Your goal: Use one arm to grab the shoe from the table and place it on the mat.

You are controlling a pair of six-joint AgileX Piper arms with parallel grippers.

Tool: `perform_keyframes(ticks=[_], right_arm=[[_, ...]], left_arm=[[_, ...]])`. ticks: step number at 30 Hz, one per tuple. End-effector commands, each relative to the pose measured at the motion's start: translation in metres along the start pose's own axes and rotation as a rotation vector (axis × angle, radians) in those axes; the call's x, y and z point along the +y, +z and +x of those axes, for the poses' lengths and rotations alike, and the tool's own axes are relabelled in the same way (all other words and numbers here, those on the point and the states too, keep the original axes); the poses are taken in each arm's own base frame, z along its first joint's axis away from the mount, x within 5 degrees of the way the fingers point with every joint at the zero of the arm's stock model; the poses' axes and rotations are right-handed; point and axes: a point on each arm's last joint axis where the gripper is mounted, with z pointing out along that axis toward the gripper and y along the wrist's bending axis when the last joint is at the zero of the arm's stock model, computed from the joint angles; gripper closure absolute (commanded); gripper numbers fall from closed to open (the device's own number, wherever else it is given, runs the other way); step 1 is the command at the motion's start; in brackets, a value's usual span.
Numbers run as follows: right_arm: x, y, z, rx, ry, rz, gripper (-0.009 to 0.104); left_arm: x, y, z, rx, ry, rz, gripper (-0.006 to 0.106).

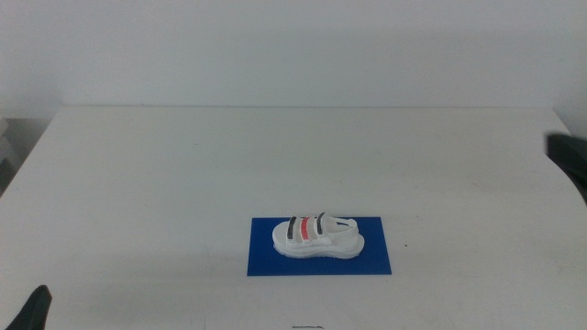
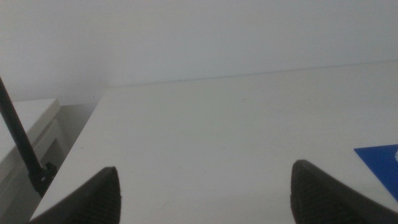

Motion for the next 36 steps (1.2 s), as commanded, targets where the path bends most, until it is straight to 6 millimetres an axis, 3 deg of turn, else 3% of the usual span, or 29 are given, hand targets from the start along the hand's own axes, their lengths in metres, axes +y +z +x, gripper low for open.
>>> perform_keyframes(ticks=[1,11,23,36], right_arm=[[-0.005,-0.019,0.002,-0.122,0.016,0.067,0.001],[0.010,-0.060,0.068,-0.259,0.028,0.087,0.001],[0.024,-0.076,0.135,-0.372,0.059,0.094,0.001],[0.031,-0.056,0.174,-0.251,0.060,0.074,0.001]], left_arm=[[0.000,-0.002,-0.010,-0.105,-0.023,-0.001,0.007],[0.000,-0.002,-0.010,-0.105,-0.023,-0.001,0.007],[0.000,-0.002,-0.010,-0.105,-0.023,-0.001,0.007],[0.000,-0.001,-0.009,-0.098,-0.023,-0.001,0.007]])
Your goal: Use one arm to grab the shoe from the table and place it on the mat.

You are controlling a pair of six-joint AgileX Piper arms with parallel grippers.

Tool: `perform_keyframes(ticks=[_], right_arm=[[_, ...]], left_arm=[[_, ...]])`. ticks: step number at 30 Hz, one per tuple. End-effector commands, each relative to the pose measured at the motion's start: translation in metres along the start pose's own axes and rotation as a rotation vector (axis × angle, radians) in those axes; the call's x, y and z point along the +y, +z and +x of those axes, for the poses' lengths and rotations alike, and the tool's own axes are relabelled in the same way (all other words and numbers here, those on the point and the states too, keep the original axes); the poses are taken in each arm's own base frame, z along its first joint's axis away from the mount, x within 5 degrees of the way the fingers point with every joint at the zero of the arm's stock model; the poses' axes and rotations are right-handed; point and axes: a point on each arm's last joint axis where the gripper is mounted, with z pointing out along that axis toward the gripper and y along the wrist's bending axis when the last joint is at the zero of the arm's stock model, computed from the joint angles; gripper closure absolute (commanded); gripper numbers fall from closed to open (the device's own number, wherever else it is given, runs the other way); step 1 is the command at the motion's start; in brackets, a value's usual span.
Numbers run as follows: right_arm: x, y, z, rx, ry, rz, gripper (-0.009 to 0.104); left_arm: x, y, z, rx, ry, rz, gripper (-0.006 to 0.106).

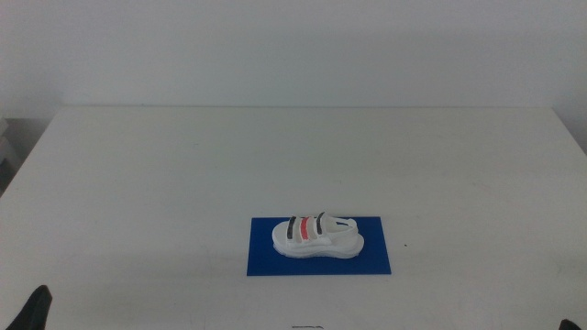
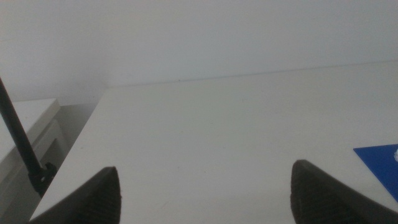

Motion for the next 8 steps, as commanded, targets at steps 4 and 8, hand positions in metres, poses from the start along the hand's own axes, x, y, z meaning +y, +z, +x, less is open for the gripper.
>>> perform_keyframes(ticks=[4,8], right_arm=[[-0.0019,-0.0035,-0.0117,-0.101,-0.027,0.022,0.001],[-0.0019,-0.0035,-0.0117,-0.101,-0.027,0.022,0.001]], left_arm=[[0.0003,-0.0015,-0.0093,-0.099,-0.023,-0.001,0.007],[0.0003,-0.0015,-0.0093,-0.099,-0.023,-0.001,0.007]])
